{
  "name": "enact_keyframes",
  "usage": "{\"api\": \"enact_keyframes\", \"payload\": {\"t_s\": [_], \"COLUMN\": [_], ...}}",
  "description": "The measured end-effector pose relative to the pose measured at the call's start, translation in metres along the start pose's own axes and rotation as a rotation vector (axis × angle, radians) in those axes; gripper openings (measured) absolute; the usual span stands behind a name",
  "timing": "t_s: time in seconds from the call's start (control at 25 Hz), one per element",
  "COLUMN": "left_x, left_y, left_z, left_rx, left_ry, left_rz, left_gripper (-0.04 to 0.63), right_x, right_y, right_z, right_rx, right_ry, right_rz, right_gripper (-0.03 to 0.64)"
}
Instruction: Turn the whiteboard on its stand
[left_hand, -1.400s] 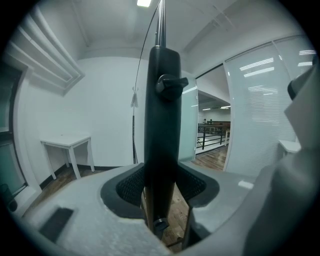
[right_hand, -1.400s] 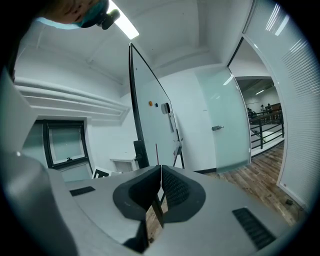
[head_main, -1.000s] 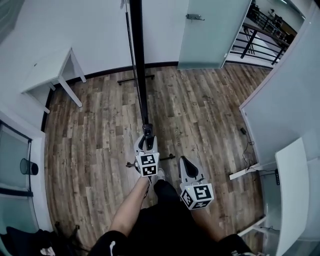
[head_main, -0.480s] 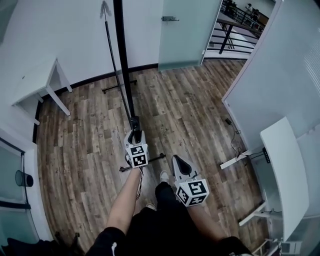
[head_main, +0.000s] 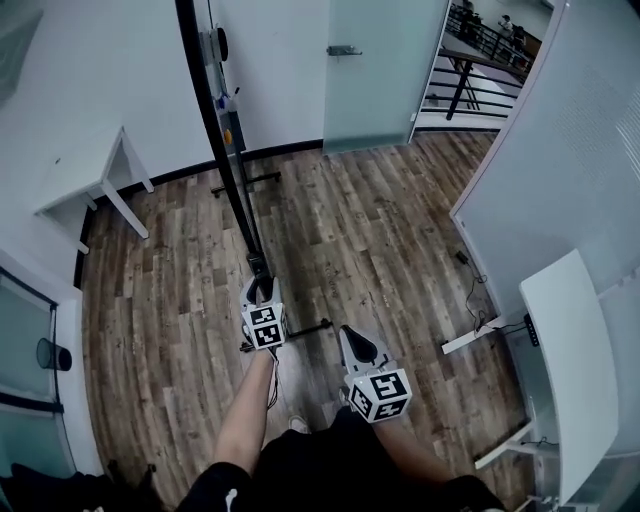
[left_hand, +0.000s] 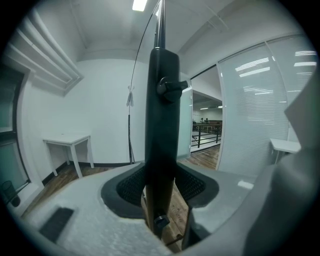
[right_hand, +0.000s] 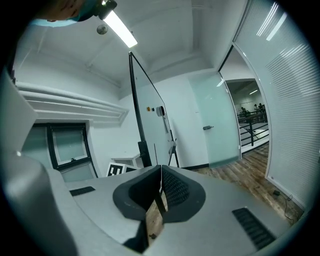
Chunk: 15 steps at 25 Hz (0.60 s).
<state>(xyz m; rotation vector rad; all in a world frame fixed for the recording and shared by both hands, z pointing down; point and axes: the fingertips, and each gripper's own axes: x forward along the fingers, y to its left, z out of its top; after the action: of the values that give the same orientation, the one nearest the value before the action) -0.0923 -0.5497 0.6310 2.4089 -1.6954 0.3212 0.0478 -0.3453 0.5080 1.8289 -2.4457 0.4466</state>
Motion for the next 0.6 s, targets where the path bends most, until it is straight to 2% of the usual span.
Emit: {"api": "enact_keyframes", "payload": {"t_s": [0.6], "left_x": [-0.014], "left_y": [-0.016], "left_z": [-0.009], "left_rx": [-0.028], "left_ry": [0.025], "left_rz": [0.069], "left_gripper": [0.193], "right_x": [0.015], "right_y": [-0.046], "right_z": [-0.005], "right_rx": [0.004], "right_ry": [0.059], "right_rz": [0.139], "right_gripper": [0.014]}}
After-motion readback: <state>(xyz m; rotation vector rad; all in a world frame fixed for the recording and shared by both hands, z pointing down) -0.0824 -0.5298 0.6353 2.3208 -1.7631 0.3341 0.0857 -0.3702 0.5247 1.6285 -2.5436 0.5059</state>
